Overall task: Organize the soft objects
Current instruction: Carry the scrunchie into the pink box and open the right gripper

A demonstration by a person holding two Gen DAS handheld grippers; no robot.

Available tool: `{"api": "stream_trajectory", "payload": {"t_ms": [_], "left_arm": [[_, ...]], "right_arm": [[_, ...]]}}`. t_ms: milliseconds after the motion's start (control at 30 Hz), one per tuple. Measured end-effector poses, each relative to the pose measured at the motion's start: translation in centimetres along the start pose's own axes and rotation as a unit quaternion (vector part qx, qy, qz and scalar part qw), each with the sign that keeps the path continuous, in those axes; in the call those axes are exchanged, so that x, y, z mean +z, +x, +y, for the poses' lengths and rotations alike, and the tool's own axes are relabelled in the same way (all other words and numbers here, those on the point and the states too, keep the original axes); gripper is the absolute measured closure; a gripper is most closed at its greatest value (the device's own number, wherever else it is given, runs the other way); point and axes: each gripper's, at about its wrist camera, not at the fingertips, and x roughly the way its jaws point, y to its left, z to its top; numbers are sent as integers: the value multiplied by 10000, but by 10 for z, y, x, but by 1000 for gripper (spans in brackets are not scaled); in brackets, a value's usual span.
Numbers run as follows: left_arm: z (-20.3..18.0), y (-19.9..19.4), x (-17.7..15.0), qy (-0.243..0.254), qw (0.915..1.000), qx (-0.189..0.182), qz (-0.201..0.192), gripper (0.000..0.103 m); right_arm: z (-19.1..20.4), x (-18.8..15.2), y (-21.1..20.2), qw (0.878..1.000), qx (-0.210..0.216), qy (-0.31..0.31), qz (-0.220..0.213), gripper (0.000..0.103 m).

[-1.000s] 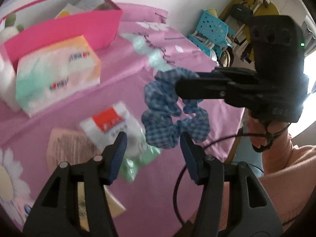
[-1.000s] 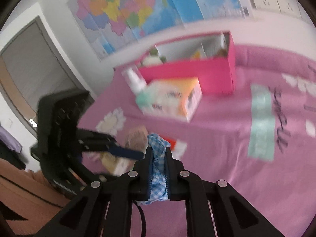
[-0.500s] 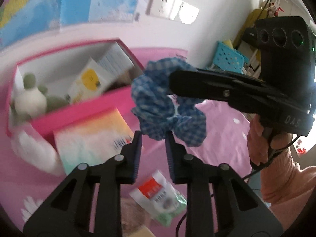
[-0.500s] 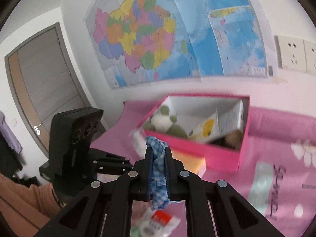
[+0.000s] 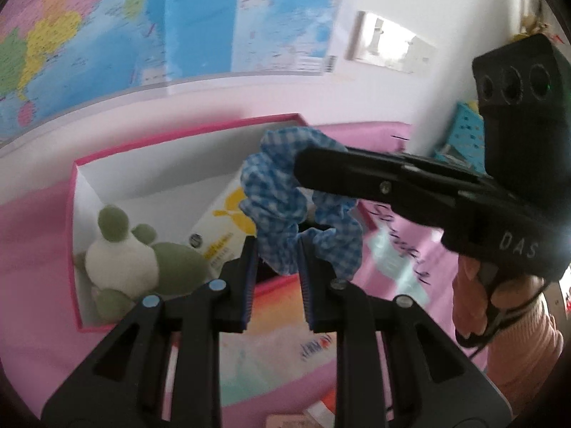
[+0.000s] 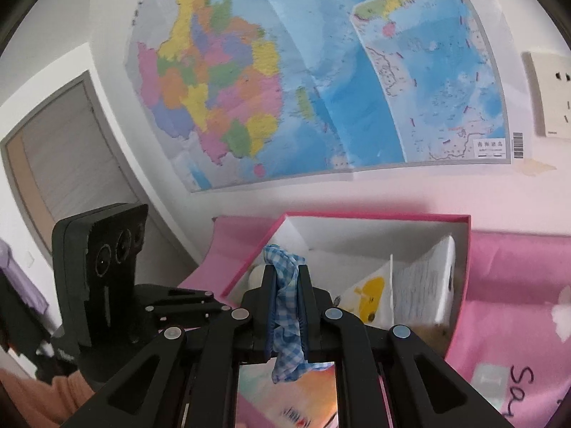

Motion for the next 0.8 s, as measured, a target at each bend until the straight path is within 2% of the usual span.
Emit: {"api": "stream_trajectory", "payload": {"t_ms": [200, 267, 333, 433, 567, 700, 800], "left_arm": [[10, 28, 3, -171, 9981, 538, 230, 79], [11, 34, 1, -174, 9975, 621, 282, 69], [9, 35, -4, -46, 9974, 675, 253, 67], [8, 30, -12, -24, 9970, 739, 236, 66], [11, 19, -22, -57, 9975, 688, 129, 66], [11, -7, -38, -16, 9987, 497, -76, 66], [7, -28, -51, 86, 9992, 327, -231, 61]], "right_arm": [[-18, 1, 31, 9994, -251, 105, 208, 90], [-24, -3, 42, 9977, -561, 59, 373, 88], [-30, -10, 49, 9937, -985, 50, 528, 82], [-38, -18, 48, 9889, -1350, 76, 621, 73], [-37, -23, 31, 9876, -1476, 35, 525, 70], [-27, -30, 6, 9907, -1295, 47, 406, 69], [-16, -36, -14, 9931, -1116, 53, 360, 67]]}}
